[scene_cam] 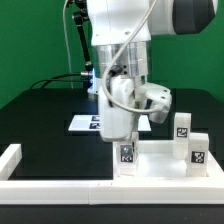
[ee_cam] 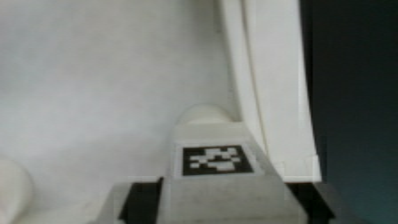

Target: Assemble square table

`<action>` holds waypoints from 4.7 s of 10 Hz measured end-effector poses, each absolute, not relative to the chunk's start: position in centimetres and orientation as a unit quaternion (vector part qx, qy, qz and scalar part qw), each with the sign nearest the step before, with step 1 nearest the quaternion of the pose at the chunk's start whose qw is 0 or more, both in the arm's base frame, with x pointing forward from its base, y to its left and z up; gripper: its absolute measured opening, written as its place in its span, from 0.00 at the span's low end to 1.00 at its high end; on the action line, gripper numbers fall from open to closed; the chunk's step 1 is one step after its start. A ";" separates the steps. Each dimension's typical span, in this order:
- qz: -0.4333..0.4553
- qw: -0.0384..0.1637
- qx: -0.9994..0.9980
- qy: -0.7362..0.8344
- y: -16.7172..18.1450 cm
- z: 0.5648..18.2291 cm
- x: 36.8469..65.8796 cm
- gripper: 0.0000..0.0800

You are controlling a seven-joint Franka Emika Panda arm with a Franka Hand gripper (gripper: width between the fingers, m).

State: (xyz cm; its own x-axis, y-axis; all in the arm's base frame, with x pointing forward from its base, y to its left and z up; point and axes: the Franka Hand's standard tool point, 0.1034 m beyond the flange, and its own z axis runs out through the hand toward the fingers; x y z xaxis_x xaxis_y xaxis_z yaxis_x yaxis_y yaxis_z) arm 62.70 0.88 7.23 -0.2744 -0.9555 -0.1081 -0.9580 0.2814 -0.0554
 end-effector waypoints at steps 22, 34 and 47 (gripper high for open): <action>-0.016 0.028 -0.855 0.518 0.4 7.1 62.7 0.36; 0.043 0.047 -0.411 0.909 0.3 7.1 62.7 0.36; -0.001 0.025 -0.894 0.447 1.6 6.9 62.6 0.81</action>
Offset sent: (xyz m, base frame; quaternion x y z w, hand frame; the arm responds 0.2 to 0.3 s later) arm 0.0000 0.0000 0.0000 0.0000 0.0000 -0.0650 0.9979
